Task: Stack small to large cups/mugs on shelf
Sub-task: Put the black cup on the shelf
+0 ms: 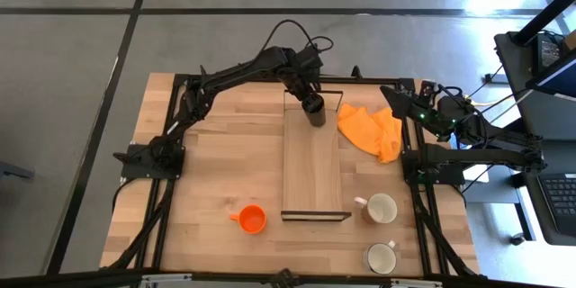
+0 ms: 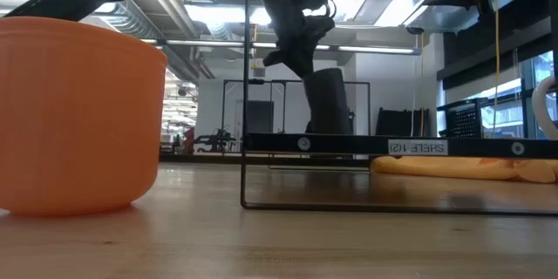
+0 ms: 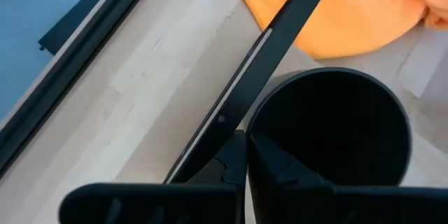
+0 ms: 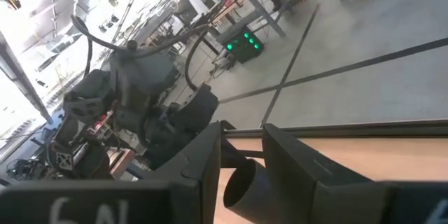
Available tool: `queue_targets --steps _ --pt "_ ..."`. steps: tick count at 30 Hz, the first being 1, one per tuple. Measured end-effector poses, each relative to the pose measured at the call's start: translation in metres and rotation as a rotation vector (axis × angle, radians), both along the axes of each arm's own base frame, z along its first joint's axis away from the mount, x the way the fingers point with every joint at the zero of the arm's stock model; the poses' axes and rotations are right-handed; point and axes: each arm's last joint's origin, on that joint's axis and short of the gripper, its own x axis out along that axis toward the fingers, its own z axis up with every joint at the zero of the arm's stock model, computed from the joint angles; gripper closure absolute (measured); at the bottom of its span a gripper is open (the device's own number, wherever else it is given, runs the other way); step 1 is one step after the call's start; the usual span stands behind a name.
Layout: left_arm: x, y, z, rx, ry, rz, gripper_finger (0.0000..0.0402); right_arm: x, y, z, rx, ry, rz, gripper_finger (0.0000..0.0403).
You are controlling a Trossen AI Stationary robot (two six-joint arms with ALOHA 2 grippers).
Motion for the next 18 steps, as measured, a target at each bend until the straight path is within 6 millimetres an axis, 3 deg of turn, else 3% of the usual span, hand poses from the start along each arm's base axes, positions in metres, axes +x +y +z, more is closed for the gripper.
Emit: queue_targets --steps 10,18 --pt "-0.0044 -0.0004 0.0013 0.029 0.043 0.022 0.0401 -0.0001 0.0000 -0.0008 -0.001 0.011 -0.001 0.0293" --pt "-0.0035 0.0002 0.0019 0.026 0.028 0.041 0.0374 -0.0001 0.0000 -0.0010 -0.002 0.014 -0.002 0.0293"
